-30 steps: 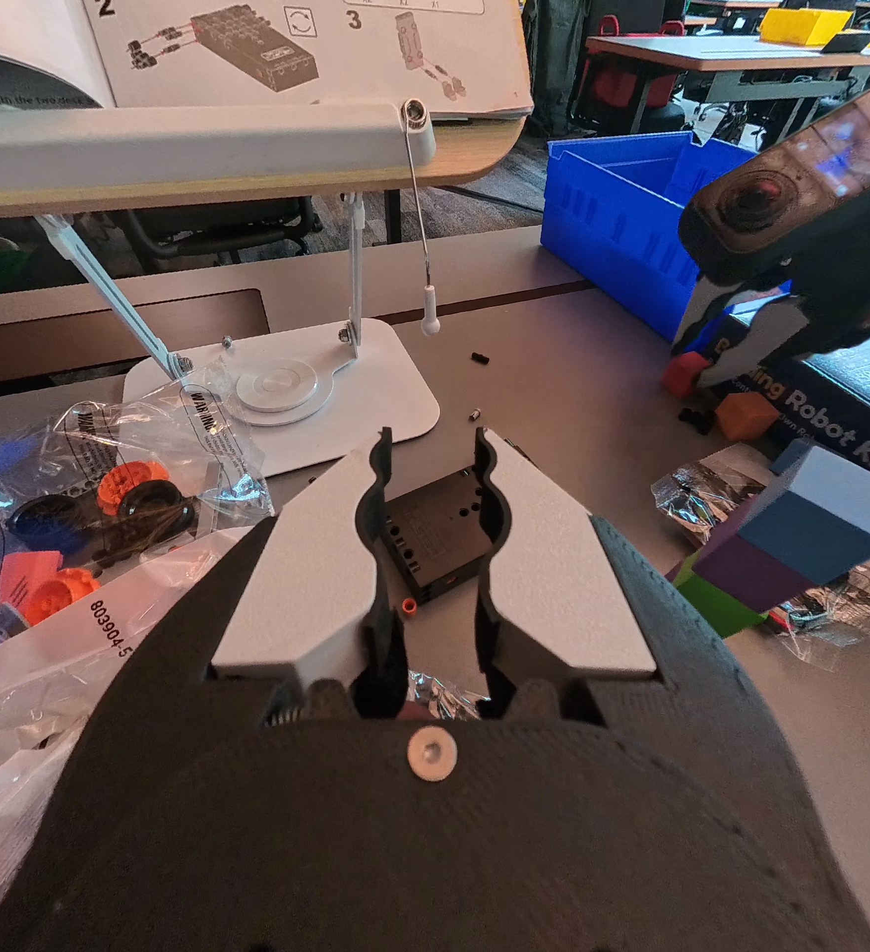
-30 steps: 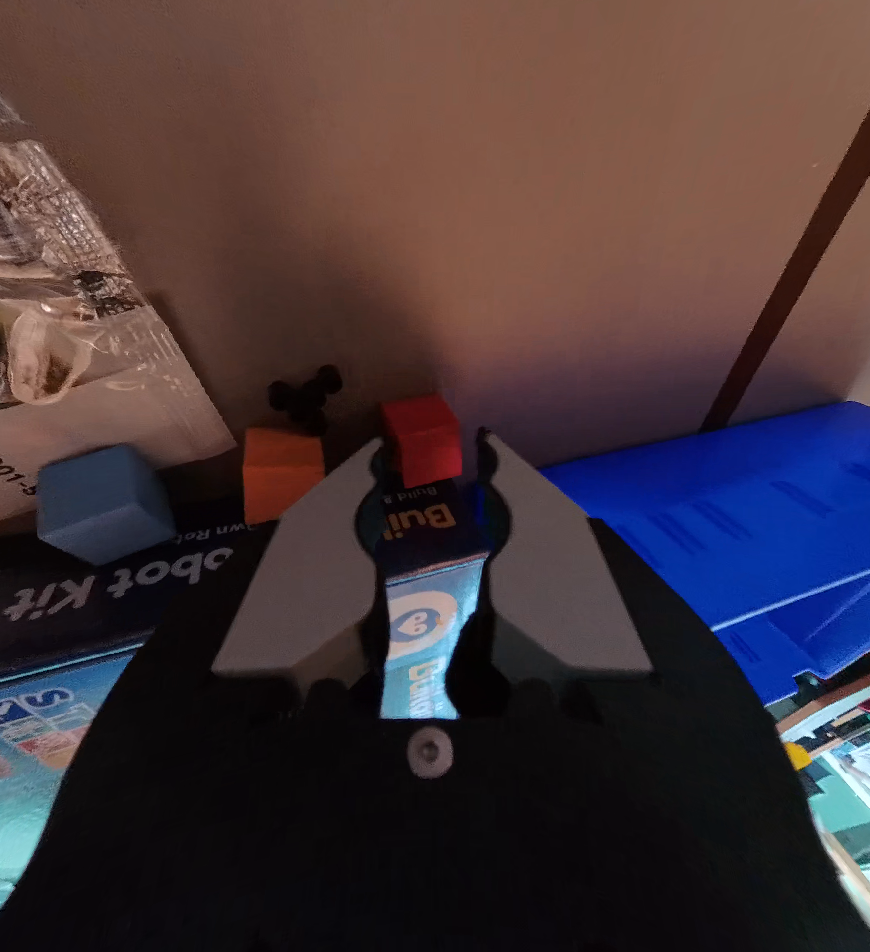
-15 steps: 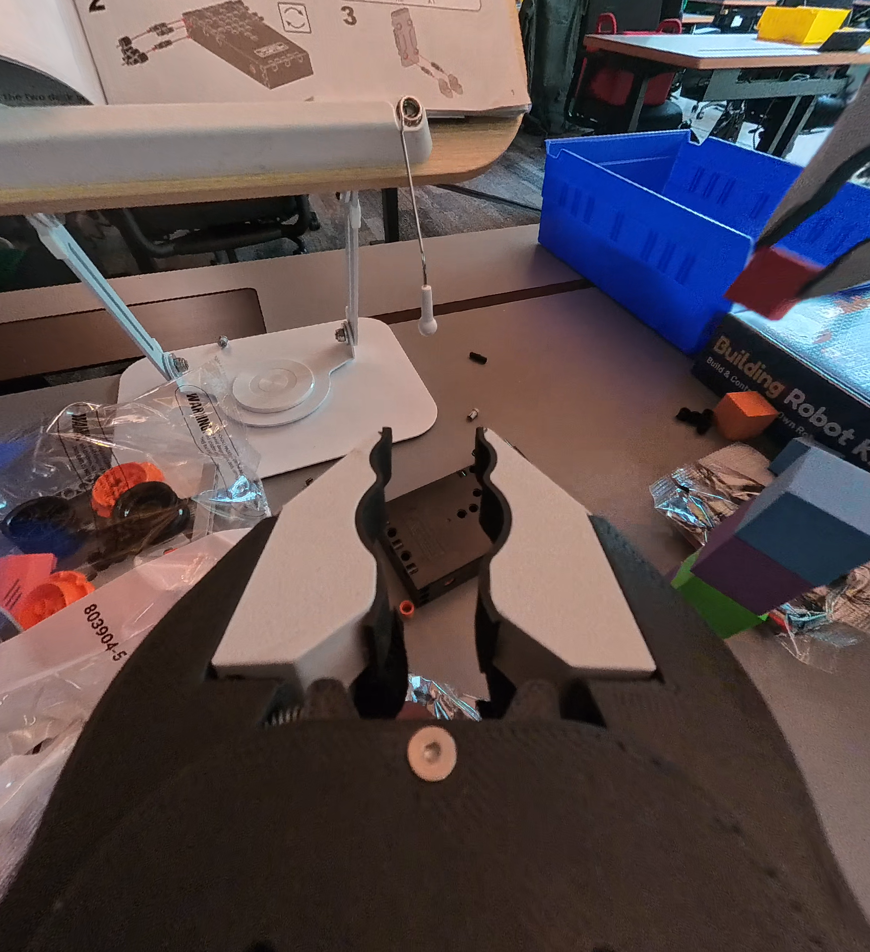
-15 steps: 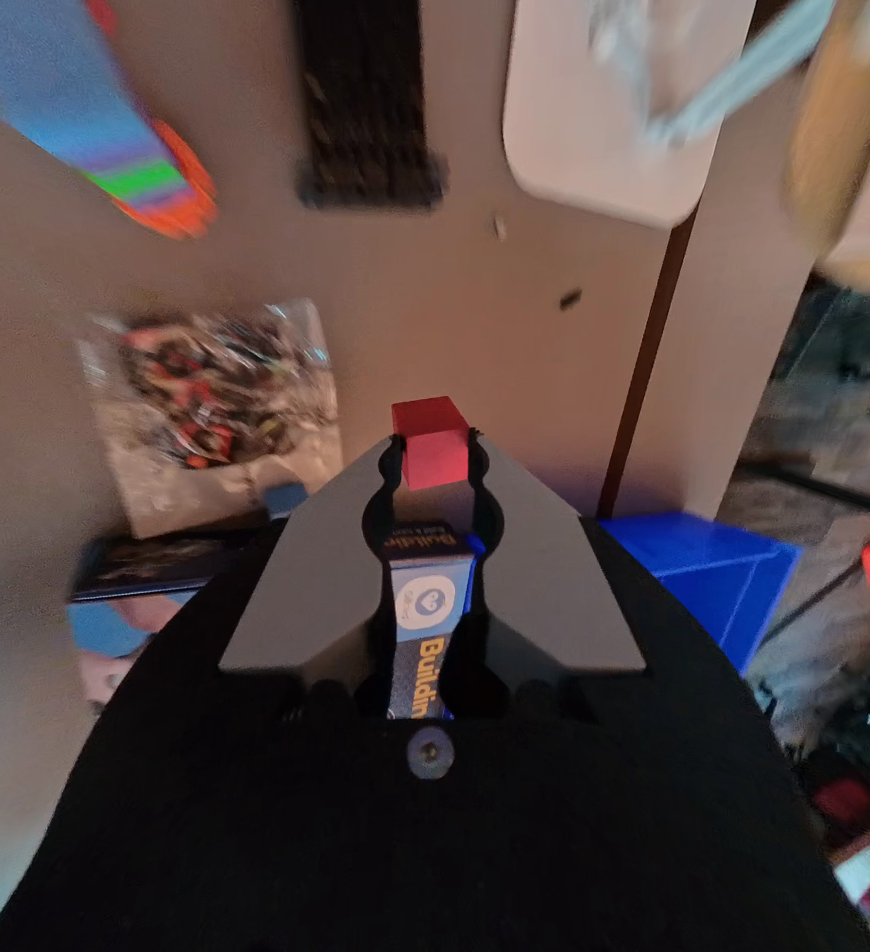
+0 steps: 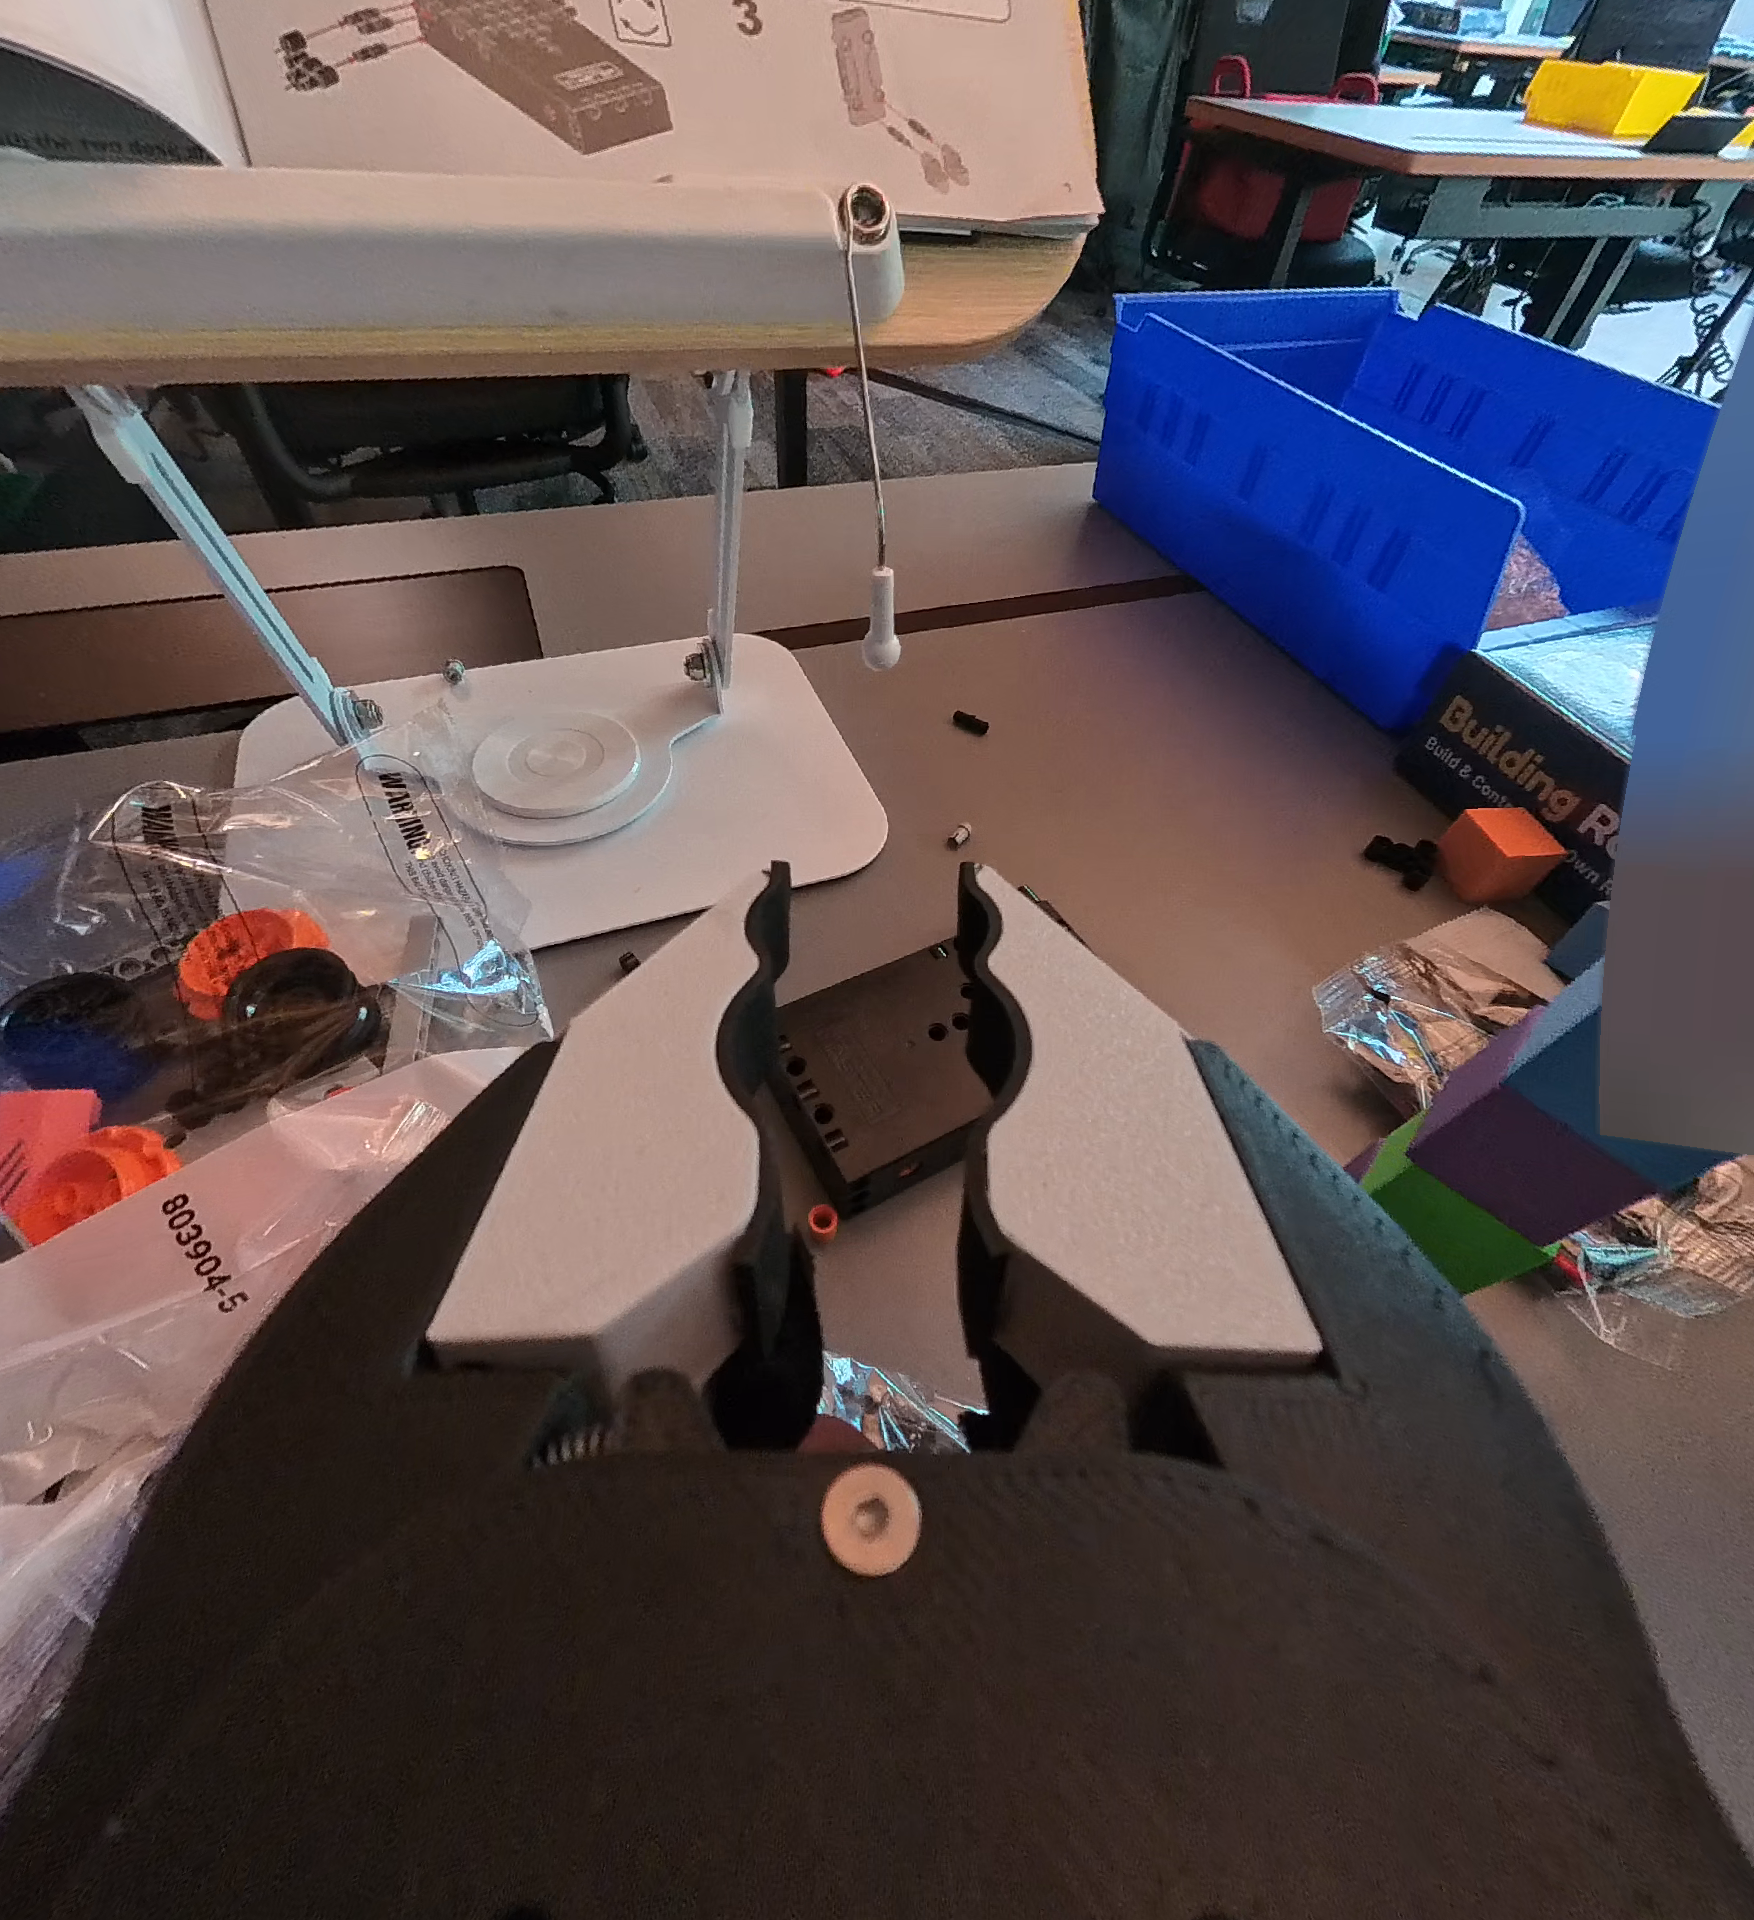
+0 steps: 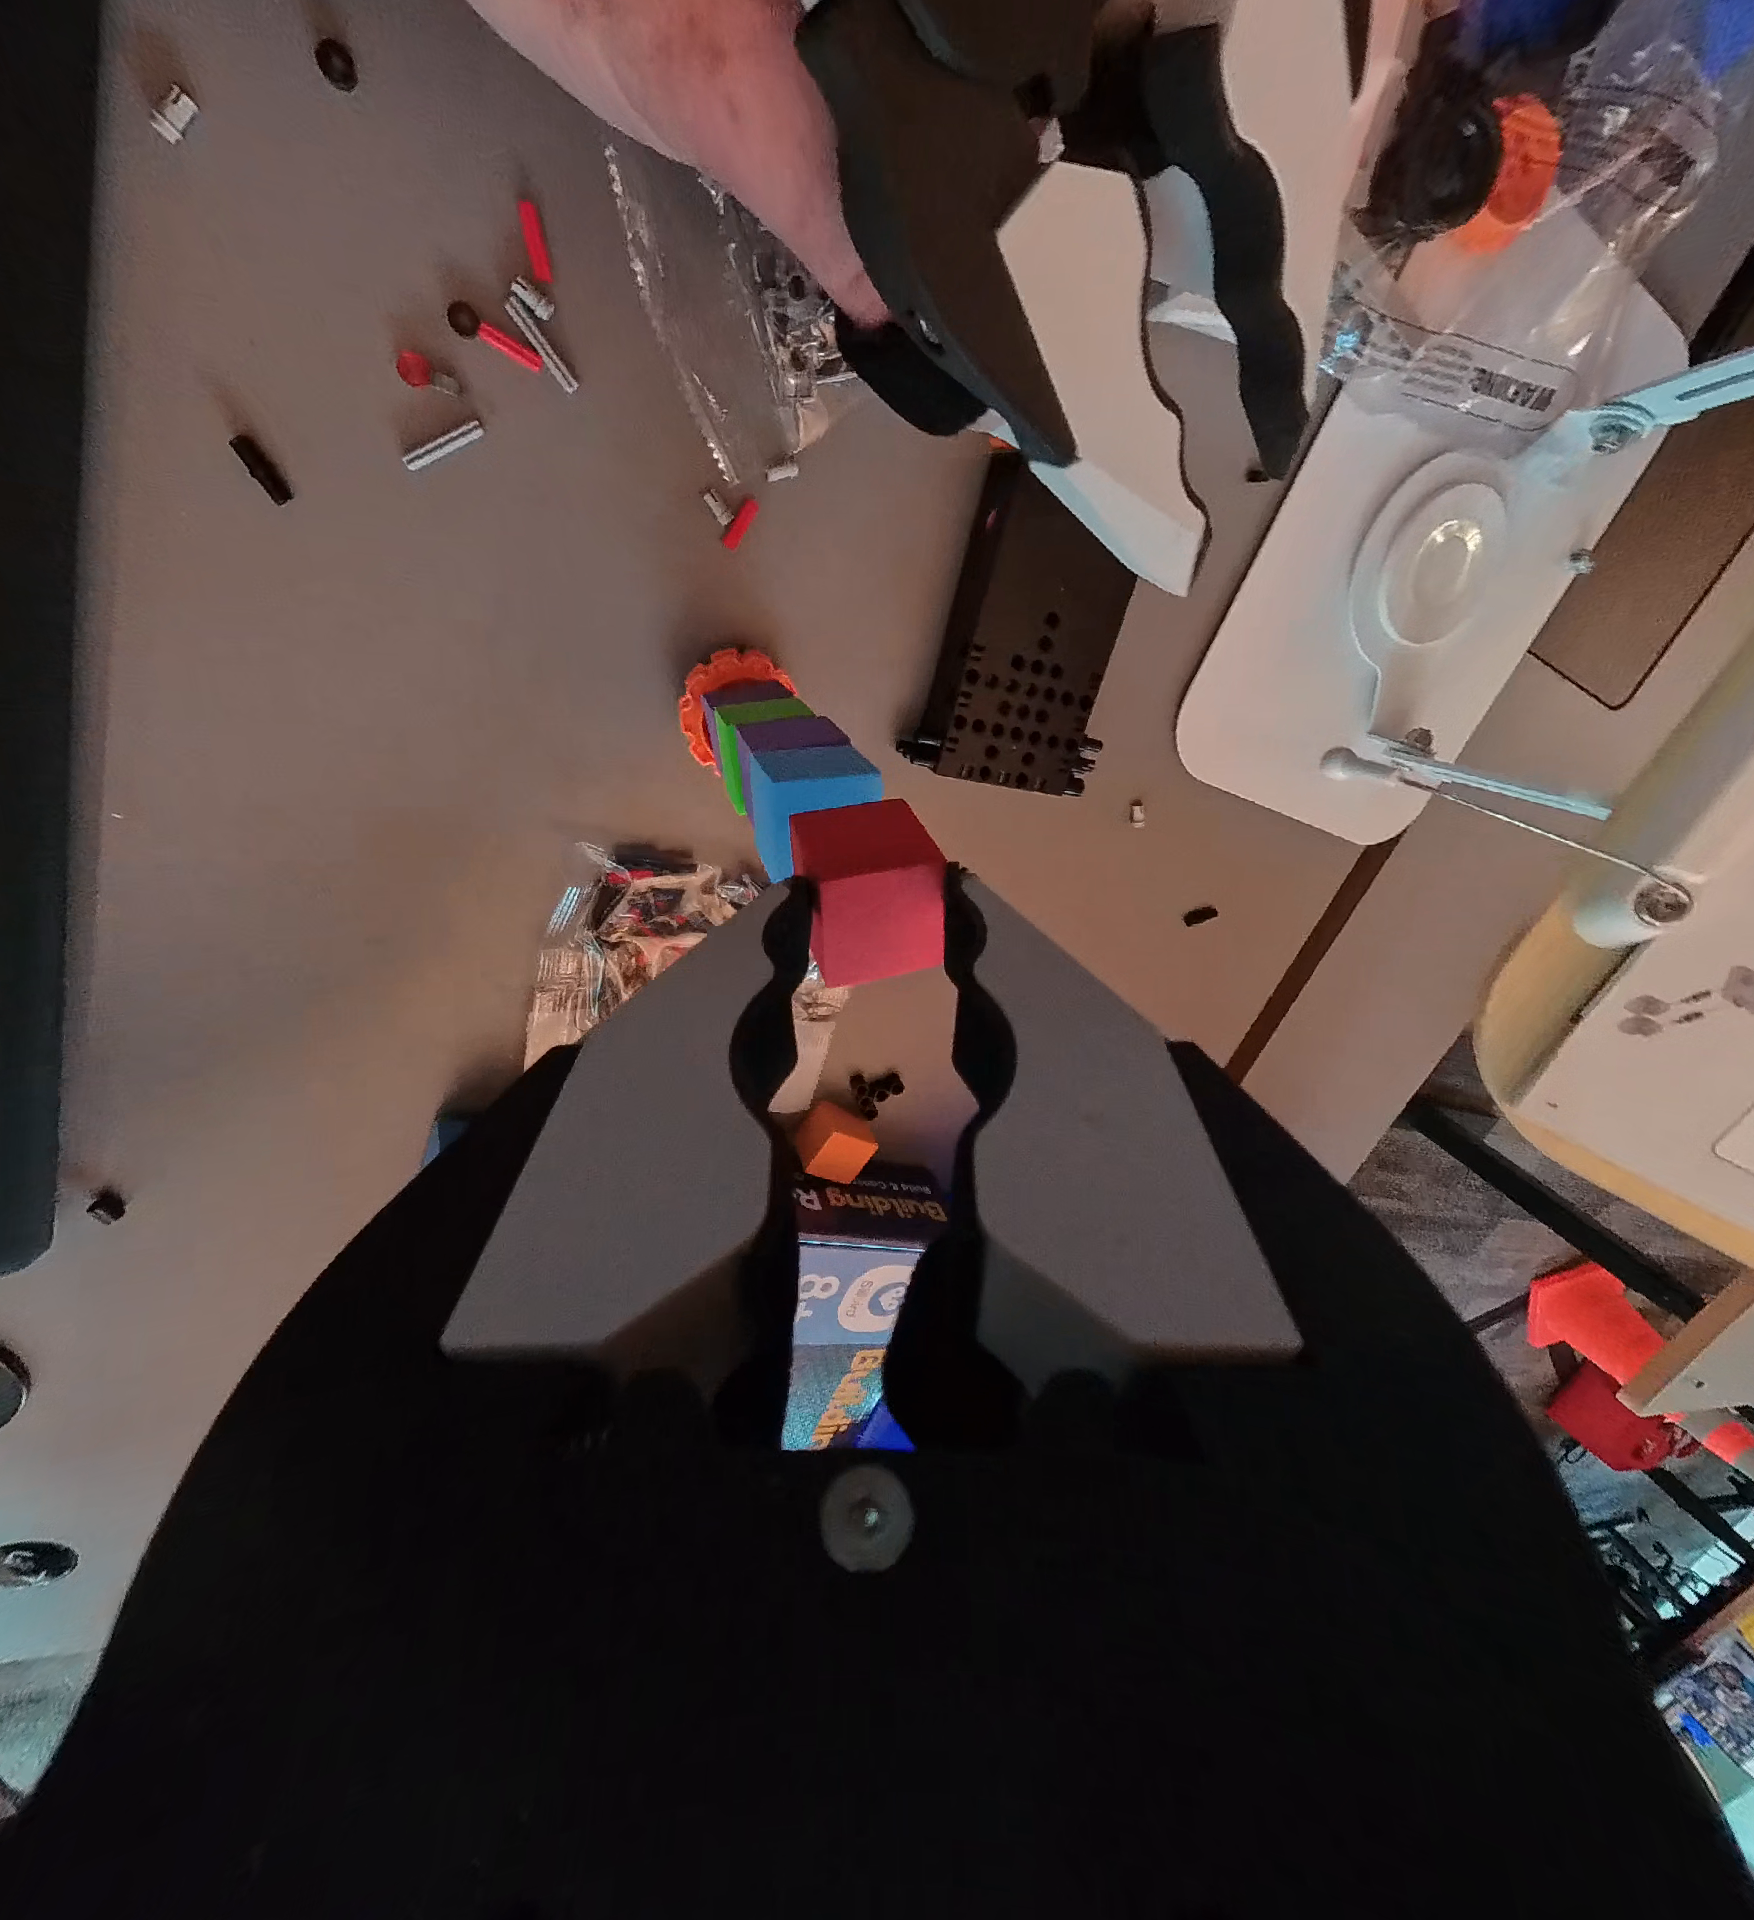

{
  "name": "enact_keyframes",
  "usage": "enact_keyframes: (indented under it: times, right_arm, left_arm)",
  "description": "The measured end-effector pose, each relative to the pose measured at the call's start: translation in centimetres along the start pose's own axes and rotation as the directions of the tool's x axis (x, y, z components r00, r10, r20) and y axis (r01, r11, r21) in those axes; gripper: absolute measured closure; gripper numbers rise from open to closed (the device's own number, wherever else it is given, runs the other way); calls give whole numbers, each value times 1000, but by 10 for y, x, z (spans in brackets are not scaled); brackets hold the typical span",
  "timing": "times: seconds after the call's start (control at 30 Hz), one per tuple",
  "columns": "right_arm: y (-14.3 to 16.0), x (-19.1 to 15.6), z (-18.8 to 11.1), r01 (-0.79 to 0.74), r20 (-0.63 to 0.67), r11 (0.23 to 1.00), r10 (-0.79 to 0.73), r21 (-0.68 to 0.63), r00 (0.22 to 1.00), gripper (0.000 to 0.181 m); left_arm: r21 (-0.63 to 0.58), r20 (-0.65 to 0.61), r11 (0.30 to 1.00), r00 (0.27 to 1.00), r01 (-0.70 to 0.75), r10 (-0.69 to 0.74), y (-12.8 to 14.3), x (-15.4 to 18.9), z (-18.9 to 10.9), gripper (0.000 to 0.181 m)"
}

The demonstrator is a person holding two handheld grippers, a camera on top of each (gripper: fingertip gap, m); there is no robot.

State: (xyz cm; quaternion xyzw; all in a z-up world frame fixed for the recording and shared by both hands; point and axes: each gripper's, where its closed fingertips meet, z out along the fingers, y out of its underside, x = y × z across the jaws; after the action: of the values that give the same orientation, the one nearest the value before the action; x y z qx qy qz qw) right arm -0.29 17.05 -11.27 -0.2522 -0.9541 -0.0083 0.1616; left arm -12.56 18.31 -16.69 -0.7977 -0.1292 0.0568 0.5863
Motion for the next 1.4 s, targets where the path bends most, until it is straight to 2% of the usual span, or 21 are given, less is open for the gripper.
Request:
enact_keyframes:
  times: [0.57, 0.67, 0.77, 0.9, 1.0, 1.1, 1.17, 1.27, 1.4]
  right_arm:
    - [-1, -3, 15, 26, 8, 997, -26, -68, 1000, 157]
    - [-2, -2, 15, 23, 0, 997, -23, -71, 1000, 150]
    - [-3, -1, 10, 12, -15, 999, -13, -40, 1000, 147]
    - [1, 8, -17, -53, -60, 996, 58, 73, 997, 145]
    - [27, 20, -39, -148, -97, 979, 163, 141, 982, 145]
    - [84, 34, -39, -274, -149, 957, 287, 99, 946, 145]
    - [122, 34, -21, -346, -143, 937, 348, 39, 926, 145]
    - [165, 21, 23, -410, -97, 908, 402, -87, 911, 146]
    - [196, -4, 80, -415, -11, 882, 423, -223, 906, 144]
  left_arm:
    - [7, -3, 1000, 1000, 5, -5, -2, 0, -1, 151]
    - [7, -2, 1000, 1000, 5, -5, -2, 0, -1, 151]
    - [9, -2, 1000, 1000, 6, -6, -2, -1, -2, 151]
    - [11, 0, 1000, 1000, 8, -8, -3, -1, -2, 151]
    - [16, 5, 1000, 1000, 15, -15, -4, -3, -3, 151]
    - [17, 5, 1000, 1000, 20, -20, -4, -4, -3, 151]
    - [15, 6, 1000, 1000, 20, -20, -3, -3, -3, 151]
    - [12, 8, 1000, 1000, 17, -17, -2, -4, -2, 151]
    - [6, 12, 1000, 1000, 20, -21, 0, -5, -1, 151]
